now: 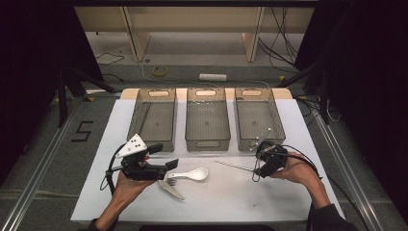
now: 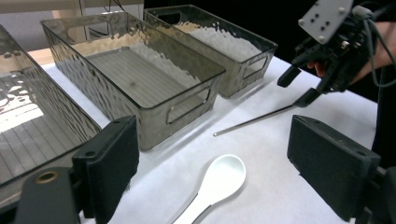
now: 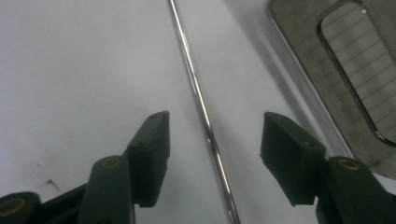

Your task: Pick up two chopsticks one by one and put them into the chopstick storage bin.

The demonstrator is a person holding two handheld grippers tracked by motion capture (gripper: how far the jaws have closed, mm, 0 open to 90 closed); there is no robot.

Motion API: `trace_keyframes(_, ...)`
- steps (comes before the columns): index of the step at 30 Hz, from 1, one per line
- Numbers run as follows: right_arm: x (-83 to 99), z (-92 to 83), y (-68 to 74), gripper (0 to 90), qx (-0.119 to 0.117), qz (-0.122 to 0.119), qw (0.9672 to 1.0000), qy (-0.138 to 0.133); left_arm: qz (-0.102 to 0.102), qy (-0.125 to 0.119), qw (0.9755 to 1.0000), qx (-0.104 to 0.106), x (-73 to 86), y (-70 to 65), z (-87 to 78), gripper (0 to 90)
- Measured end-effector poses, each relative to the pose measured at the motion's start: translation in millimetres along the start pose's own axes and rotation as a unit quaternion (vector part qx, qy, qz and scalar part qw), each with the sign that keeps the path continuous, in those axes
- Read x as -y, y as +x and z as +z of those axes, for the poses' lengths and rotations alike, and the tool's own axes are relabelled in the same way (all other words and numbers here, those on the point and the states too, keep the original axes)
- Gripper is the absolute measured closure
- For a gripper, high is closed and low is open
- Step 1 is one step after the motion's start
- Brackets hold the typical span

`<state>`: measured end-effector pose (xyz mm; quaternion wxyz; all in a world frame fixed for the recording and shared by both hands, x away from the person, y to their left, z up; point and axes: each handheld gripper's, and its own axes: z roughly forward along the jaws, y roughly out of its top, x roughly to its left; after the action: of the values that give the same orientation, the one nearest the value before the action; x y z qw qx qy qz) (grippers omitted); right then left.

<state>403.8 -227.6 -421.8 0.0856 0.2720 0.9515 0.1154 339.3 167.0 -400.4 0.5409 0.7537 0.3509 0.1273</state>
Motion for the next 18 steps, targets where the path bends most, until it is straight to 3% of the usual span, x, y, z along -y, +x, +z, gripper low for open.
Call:
trace_keyframes(8,0.0,13.4,-5.2,52.9,0.004,-0.006,0.9989,0.047,0.009,0.004,1.0,0.0,2.5,-5.3,-1.4,16.4)
trace_keyframes(18,5.1,22.3,-7.4,63.2,-0.002,-0.01,0.9974,0.071,0.017,0.008,0.9998,0.0,4.2,-8.7,0.1,16.5)
